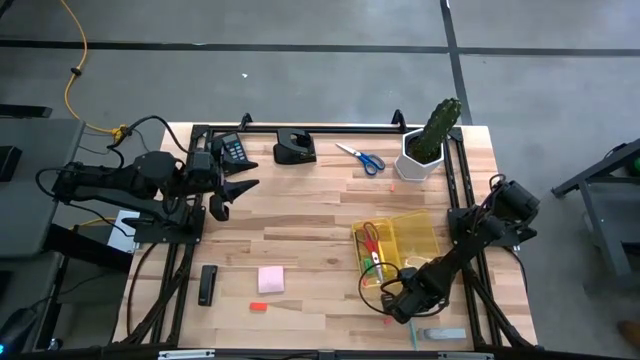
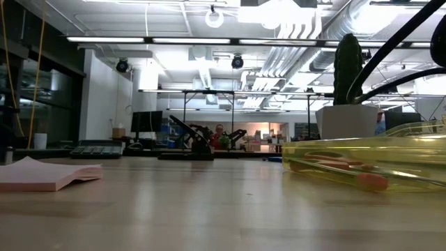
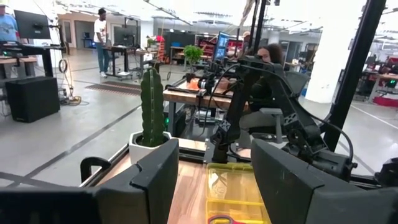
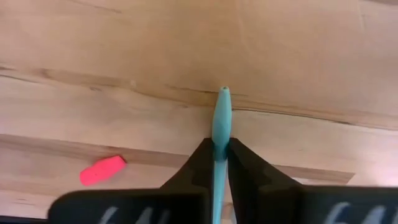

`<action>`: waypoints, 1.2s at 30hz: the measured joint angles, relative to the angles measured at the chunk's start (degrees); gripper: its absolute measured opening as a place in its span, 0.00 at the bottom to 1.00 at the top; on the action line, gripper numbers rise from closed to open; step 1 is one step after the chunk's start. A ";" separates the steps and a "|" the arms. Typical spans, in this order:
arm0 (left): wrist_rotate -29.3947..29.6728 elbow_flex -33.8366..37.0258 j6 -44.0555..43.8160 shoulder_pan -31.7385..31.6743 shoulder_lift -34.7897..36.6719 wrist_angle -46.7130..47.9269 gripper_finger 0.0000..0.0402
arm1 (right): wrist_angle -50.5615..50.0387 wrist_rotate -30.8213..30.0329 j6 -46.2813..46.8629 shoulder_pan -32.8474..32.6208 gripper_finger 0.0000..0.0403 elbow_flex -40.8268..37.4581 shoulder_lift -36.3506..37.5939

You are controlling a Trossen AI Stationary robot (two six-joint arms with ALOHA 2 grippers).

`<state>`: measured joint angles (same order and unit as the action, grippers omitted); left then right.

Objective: Pack school essentials
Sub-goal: Put the light blue pen into the yellow box

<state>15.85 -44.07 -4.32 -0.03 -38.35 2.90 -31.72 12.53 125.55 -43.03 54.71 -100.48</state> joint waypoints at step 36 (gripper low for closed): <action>0.00 0.02 0.00 0.00 0.00 -1.57 0.47 | 25.41 -55.24 -79.82 -2.73 0.00 10.57 26.99</action>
<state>15.85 -44.05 -4.32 -0.03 -38.35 1.34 -6.31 -42.71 45.73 -45.76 65.28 -73.50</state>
